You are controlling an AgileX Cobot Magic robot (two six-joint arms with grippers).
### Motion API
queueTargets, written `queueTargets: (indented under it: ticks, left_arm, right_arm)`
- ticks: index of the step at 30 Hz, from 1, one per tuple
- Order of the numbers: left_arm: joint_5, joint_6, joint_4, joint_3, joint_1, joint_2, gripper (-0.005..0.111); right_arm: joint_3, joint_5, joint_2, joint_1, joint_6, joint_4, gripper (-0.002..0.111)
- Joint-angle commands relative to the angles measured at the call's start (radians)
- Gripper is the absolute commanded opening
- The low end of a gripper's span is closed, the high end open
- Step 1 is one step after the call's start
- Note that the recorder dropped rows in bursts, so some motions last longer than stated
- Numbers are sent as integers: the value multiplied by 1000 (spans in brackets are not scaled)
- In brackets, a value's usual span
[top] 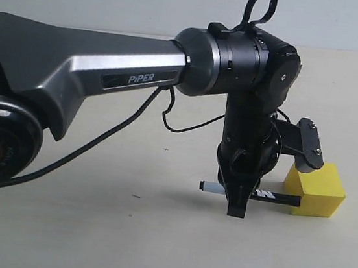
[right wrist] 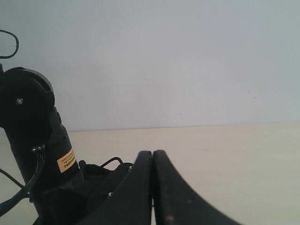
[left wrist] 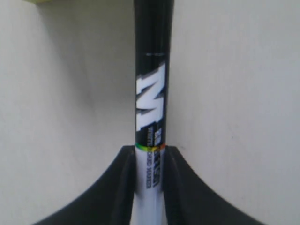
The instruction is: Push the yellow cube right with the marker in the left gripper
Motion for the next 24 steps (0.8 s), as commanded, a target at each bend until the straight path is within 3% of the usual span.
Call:
queueTargets:
  ticks: [1, 5, 11, 24]
  left_arm:
    - [0, -72, 63, -9, -1, -17, 0]
    - [0, -109, 180, -9, -1, -17, 0]
    - [0, -106, 185, -9, -1, -17, 0]
    - [-48, -48, 54, -9, -3, -15, 0]
  right_arm:
    - [4, -3, -6, 1, -3, -5, 0]
    - [4, -3, -6, 1, -3, -5, 0]
    - [4, -3, -6, 1, -3, -5, 0]
    - [4, -3, -6, 1, -3, -5, 0]
